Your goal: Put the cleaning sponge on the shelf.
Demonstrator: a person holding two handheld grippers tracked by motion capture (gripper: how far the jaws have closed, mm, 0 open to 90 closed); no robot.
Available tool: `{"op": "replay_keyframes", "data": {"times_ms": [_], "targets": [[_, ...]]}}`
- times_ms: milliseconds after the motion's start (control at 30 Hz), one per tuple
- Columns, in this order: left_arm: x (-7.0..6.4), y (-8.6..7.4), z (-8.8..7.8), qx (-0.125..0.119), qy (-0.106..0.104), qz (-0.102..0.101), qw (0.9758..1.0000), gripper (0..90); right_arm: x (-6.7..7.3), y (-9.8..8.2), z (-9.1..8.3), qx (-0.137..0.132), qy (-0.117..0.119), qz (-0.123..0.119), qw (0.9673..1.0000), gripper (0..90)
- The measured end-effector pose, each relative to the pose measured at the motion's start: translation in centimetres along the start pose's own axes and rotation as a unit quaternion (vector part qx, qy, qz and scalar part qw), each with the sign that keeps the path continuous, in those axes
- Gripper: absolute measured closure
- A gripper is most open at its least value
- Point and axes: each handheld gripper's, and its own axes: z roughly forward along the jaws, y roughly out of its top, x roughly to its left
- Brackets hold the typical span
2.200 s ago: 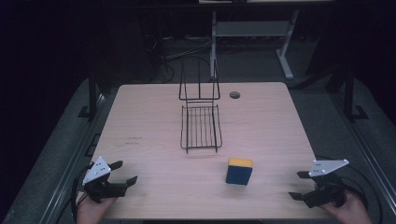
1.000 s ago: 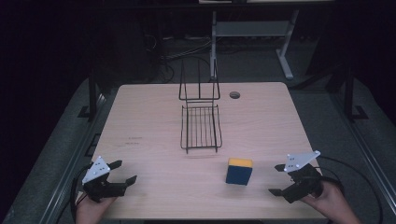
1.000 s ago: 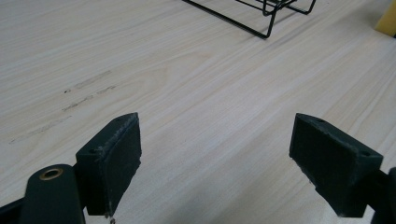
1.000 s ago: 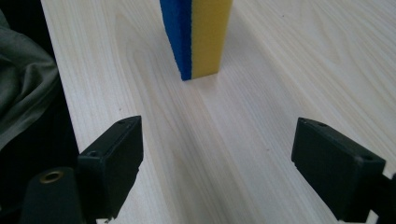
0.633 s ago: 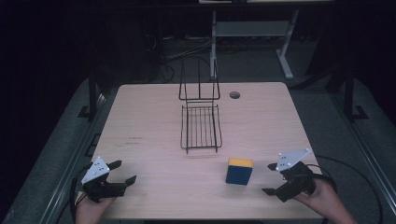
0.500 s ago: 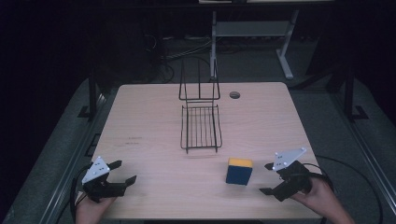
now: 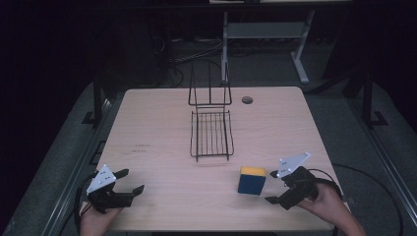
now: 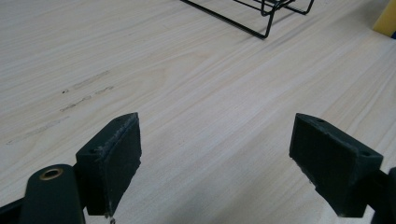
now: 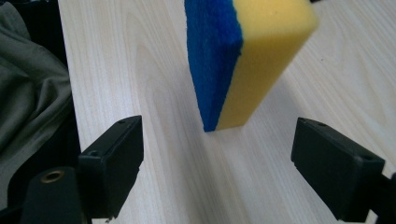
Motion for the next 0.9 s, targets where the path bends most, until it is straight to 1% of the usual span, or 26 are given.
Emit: {"op": "replay_keyframes", "data": {"times_ms": [233, 433, 533, 567, 667, 733, 767, 867, 900], "targets": [[0.0, 0.0, -0.1, -0.001, 0.0, 0.002, 1.0, 16.3, -0.2, 0.7, 0.6, 0.0, 0.005, -0.005, 1.0, 16.8], [0.0, 0.1, 0.0, -0.001, 0.0, 0.003, 1.0, 16.2, -0.3, 1.2, 0.9, -0.002, 0.011, -0.003, 0.9999, 16.8], [0.0, 0.1, 0.0, -0.001, 0.0, 0.001, 1.0, 16.2, -0.4, 1.6, 1.1, -0.002, 0.012, -0.009, 0.9999, 16.9], [0.0, 0.1, 0.0, -0.001, 0.0, 0.002, 1.0, 16.3, -0.4, 1.7, 1.2, -0.002, 0.014, -0.006, 0.9999, 16.9], [-0.1, 0.1, 0.0, 0.0, -0.001, 0.002, 1.0, 16.2, -0.5, 2.0, 1.4, -0.002, 0.017, -0.011, 0.9998, 19.7], [-0.1, 0.1, 0.0, 0.0, -0.001, 0.003, 1.0, 16.2, -0.6, 2.3, 1.6, -0.002, 0.018, -0.01, 0.9998, 19.3], [-0.1, 0.2, 0.0, 0.0, -0.001, 0.003, 1.0, 16.2, -0.6, 2.4, 1.8, 0.001, 0.019, -0.015, 0.9997, 19.5], [-0.1, 0.2, 0.0, -0.001, 0.0, 0.004, 1.0, 16.2, -0.8, 2.6, 2.1, 0.002, 0.022, -0.015, 0.9996, 19.6], [-0.1, 0.2, 0.0, -0.001, 0.0, 0.004, 1.0, 16.2, -0.8, 2.6, 2.3, 0.003, 0.022, -0.011, 0.9997, 19.9]]}}
